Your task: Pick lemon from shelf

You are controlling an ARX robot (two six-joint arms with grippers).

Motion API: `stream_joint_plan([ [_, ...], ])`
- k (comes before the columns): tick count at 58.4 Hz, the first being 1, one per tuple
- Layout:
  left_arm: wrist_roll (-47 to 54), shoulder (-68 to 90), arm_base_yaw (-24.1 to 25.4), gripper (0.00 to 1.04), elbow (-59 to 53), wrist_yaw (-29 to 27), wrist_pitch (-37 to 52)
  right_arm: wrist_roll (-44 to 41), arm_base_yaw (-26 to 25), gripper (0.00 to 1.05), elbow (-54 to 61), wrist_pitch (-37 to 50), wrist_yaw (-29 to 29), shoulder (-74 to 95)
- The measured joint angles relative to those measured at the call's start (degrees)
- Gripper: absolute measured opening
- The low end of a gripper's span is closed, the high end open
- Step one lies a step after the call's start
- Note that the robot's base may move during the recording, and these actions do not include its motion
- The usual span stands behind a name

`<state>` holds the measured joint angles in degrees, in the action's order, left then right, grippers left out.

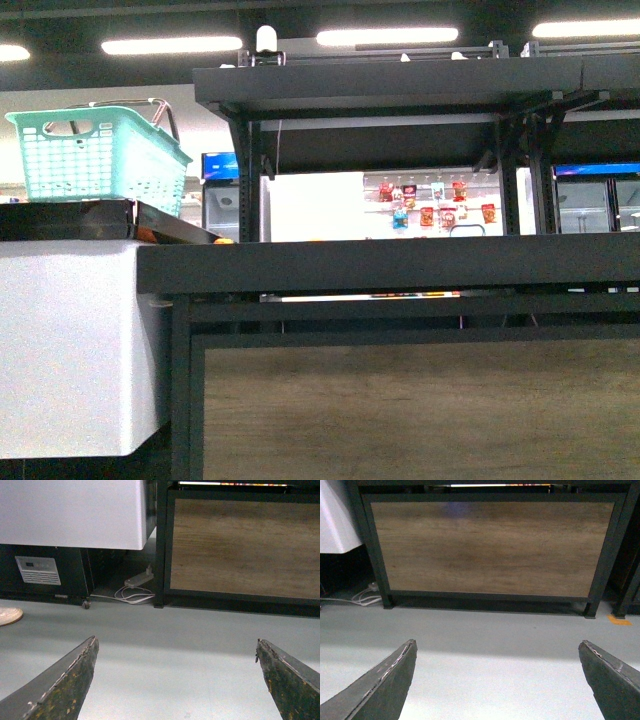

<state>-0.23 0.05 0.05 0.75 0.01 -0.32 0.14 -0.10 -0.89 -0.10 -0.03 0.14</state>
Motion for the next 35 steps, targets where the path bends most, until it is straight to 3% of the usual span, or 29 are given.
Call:
stream_joint_plan([
  [35,0.0,0.0,0.0,0.97,0.0,0.0,0.0,0.0,0.0,0.97,0.0,0.0,0.0,0.0],
])
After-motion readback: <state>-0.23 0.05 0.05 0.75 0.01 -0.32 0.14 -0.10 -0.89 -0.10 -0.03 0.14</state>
